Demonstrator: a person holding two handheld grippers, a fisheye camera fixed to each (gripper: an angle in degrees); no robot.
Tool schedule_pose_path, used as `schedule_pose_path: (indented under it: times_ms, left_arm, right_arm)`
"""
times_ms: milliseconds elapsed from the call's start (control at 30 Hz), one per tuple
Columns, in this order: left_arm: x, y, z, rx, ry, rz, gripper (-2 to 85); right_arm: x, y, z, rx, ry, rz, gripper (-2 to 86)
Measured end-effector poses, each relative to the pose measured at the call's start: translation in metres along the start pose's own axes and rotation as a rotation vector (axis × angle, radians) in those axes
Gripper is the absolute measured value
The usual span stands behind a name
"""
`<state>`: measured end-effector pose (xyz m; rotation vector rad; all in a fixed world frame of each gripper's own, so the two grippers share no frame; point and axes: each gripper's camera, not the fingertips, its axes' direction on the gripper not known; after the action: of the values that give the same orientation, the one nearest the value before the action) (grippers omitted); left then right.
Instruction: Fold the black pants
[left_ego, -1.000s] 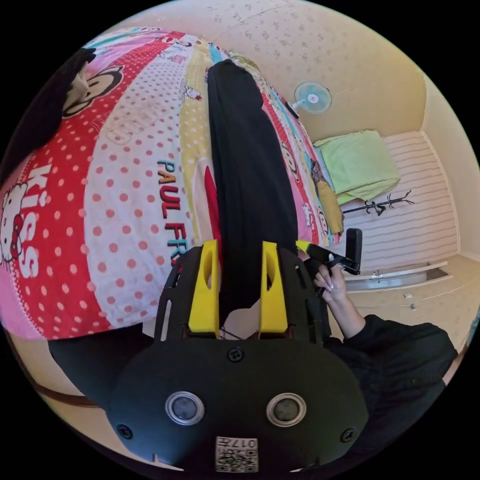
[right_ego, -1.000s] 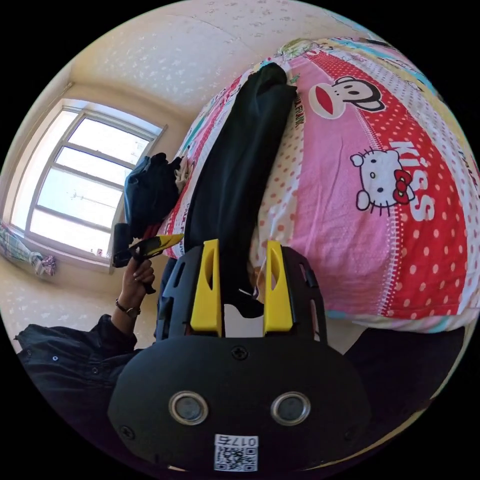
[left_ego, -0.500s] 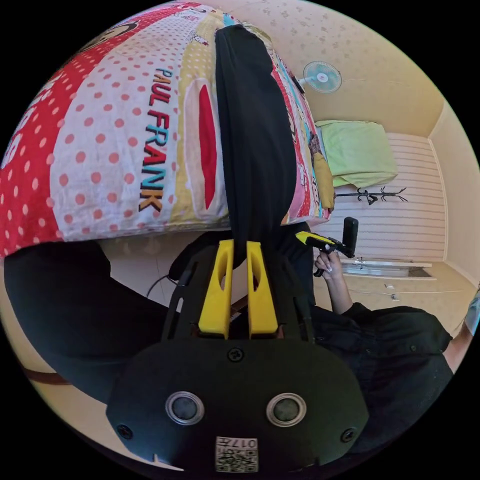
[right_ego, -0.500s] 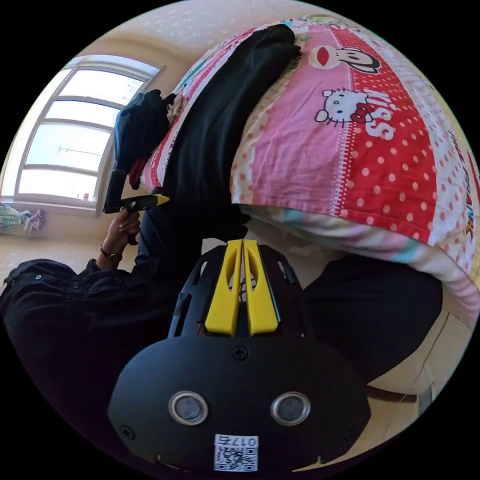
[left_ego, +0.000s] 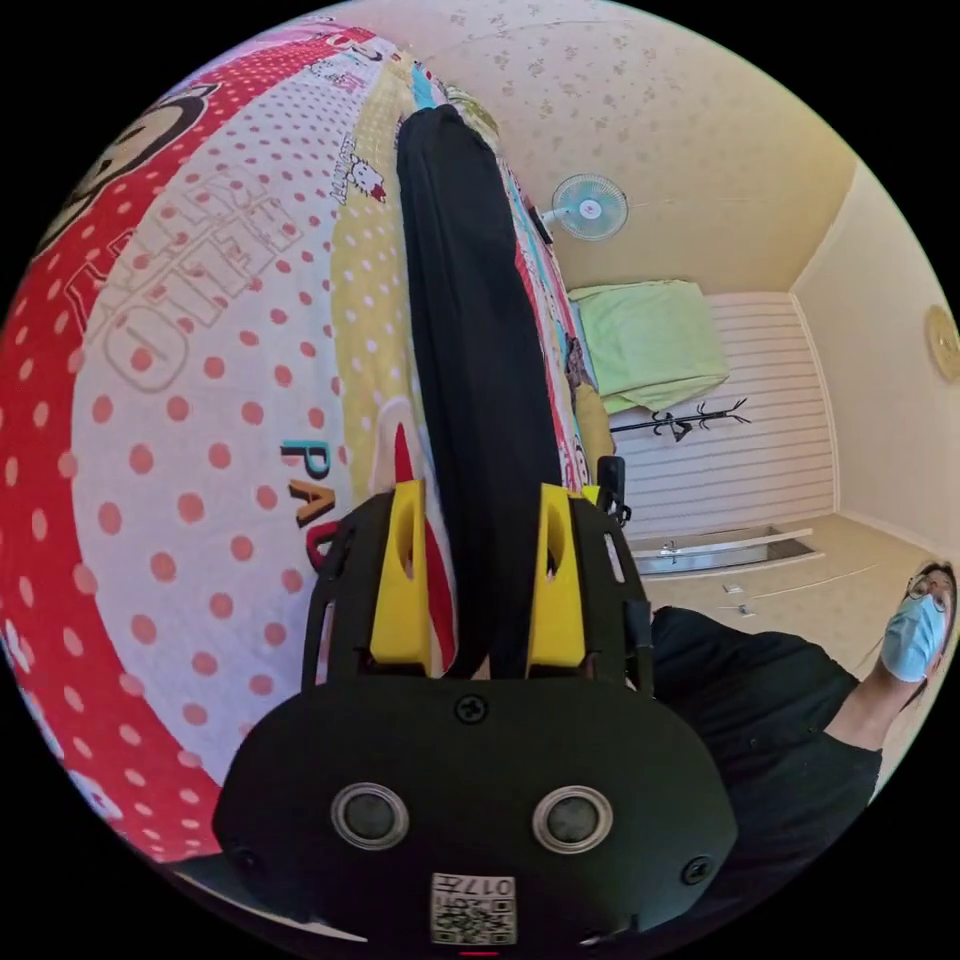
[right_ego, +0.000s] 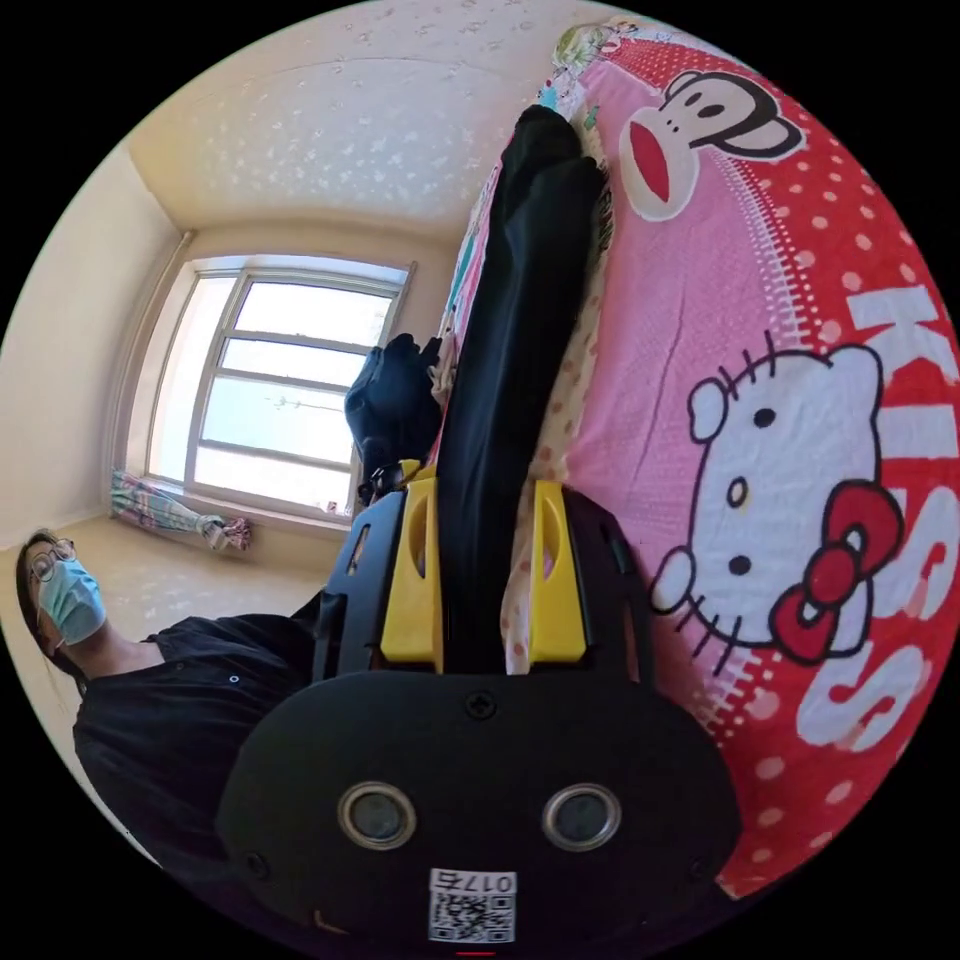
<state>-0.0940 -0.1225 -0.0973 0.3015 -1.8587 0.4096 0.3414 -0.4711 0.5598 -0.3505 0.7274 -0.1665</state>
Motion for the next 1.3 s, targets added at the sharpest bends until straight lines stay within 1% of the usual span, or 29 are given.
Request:
schedule_pose_path:
  times_ms: [100,200,233,300,367,400,467,533,600,667,700,733,767,833,867,933,967,1033,1100,1167,1300]
  left_arm:
    - [0.001,-0.007,0.010,-0.048,-0.025,0.005,10.8]
    - [-0.006,-0.017,0.020,-0.120,0.088,-0.052,7.8]
    - [-0.006,-0.016,0.022,-0.151,0.125,-0.070,6.3]
    - [0.005,-0.007,0.016,-0.151,0.141,-0.044,5.3]
    - [0.034,0.017,-0.004,-0.114,0.213,0.034,5.0]
    - [0.043,0.024,-0.010,-0.106,0.239,0.061,5.0]
    - [0.087,0.053,-0.036,-0.063,0.338,0.185,4.8]
    - [0.128,0.076,-0.058,-0.024,0.396,0.286,4.7]
    - [0.175,0.096,-0.082,0.021,0.415,0.394,4.7]
    - [0.244,0.120,-0.115,0.076,0.407,0.540,4.7]
    - [0.263,0.126,-0.123,0.090,0.406,0.581,4.7]
    - [0.298,0.137,-0.139,0.114,0.411,0.663,4.7]
    - [0.333,0.147,-0.154,0.135,0.427,0.744,4.8]
    - [0.381,0.161,-0.175,0.168,0.456,0.831,4.8]
    - [0.409,0.169,-0.188,0.193,0.470,0.874,4.8]
    - [0.451,0.182,-0.206,0.228,0.469,0.948,4.8]
    - [0.476,0.190,-0.216,0.247,0.470,0.991,4.8]
    - [0.508,0.199,-0.228,0.265,0.483,1.051,4.9]
    - [0.530,0.201,-0.235,0.291,0.475,1.056,4.9]
    - [0.544,0.193,-0.237,0.338,0.442,1.010,4.8]
    - [0.532,0.146,-0.223,0.354,0.404,0.914,4.7]
  right_arm:
    - [-0.006,0.003,0.017,0.007,0.028,-0.002,11.8]
    - [-0.009,-0.009,0.042,-0.061,0.009,0.010,9.0]
    - [-0.013,-0.012,0.050,-0.089,0.044,0.012,6.3]
    - [-0.026,-0.008,0.052,-0.091,0.118,-0.002,3.8]
    - [-0.045,0.005,0.045,-0.076,0.079,-0.052,2.5]
    - [-0.060,0.018,0.039,-0.066,0.017,-0.095,1.8]
    - [-0.088,0.040,0.028,-0.048,-0.067,-0.175,1.2]
    - [-0.141,0.070,0.012,-0.021,-0.135,-0.319,0.7]
    - [-0.189,0.089,0.000,-0.004,-0.160,-0.439,0.5]
    - [-0.242,0.105,-0.012,0.012,-0.159,-0.562,0.3]
    - [-0.280,0.116,-0.021,0.023,-0.151,-0.650,0.3]
    - [-0.318,0.128,-0.029,0.034,-0.141,-0.747,0.2]
    - [-0.337,0.134,-0.034,0.039,-0.138,-0.797,0.2]
    - [-0.409,0.158,-0.050,0.073,-0.124,-0.973,0.2]
    - [-0.426,0.162,-0.054,0.083,-0.122,-1.005,0.2]
    - [-0.485,0.180,-0.065,0.117,-0.125,-1.115,0.2]
    - [-0.498,0.184,-0.067,0.128,-0.131,-1.132,0.2]
    - [-0.544,0.204,-0.073,0.189,-0.133,-1.236,0.2]
    - [-0.568,0.211,-0.074,0.240,-0.103,-1.273,0.2]
    - [-0.581,0.207,-0.073,0.289,-0.036,-1.254,0.2]
    - [-0.566,0.153,-0.061,0.327,0.024,-1.148,0.2]
